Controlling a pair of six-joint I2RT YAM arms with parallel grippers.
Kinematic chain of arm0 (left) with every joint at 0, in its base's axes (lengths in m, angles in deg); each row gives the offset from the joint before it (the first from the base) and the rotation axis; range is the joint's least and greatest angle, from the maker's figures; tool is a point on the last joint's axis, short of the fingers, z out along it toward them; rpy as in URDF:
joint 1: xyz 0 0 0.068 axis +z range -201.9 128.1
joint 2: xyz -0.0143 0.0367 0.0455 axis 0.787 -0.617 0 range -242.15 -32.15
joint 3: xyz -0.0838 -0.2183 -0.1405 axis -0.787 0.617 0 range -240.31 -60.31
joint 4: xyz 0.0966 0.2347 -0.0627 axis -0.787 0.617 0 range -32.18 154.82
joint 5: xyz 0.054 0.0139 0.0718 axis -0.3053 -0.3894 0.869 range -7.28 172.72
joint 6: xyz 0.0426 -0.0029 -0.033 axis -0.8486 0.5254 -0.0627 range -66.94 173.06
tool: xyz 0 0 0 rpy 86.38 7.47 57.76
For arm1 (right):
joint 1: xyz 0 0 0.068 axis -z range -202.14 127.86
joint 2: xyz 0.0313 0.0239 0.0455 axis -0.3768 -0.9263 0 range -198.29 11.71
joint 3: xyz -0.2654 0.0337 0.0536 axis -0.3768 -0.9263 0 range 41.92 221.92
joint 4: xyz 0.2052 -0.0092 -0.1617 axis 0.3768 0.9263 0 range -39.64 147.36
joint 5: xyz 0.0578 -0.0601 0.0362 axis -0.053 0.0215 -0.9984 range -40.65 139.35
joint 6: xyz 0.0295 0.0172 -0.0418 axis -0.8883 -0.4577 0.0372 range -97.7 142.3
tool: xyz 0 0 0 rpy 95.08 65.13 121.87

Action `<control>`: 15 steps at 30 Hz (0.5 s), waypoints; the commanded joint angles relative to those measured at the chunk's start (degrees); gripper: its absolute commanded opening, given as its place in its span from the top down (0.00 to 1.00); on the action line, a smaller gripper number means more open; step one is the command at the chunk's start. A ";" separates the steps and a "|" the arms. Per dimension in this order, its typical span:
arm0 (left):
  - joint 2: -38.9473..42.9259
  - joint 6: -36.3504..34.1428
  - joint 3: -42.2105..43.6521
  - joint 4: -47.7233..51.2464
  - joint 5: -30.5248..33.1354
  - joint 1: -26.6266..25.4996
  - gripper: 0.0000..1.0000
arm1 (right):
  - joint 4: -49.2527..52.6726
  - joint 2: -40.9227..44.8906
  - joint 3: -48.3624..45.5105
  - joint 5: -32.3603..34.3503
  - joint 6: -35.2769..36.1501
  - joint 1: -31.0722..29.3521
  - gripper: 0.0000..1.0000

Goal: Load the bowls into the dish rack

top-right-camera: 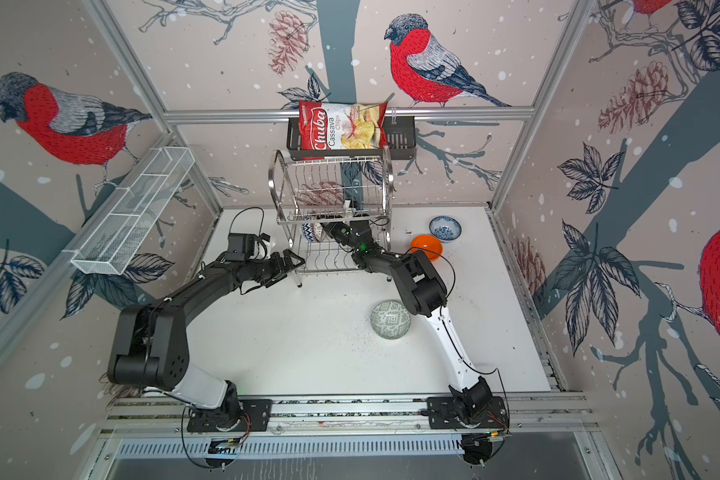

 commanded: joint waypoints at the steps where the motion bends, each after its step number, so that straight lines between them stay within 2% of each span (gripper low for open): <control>1: 0.01 -0.94 0.05 -0.90 -1.12 0.04 0.03 | 1.13 -0.21 0.42 -0.05 1.75 0.13 0.93; 15: -0.18 -0.63 0.11 -1.08 -1.34 0.05 0.03 | 2.91 0.13 1.20 -0.91 2.83 0.57 0.89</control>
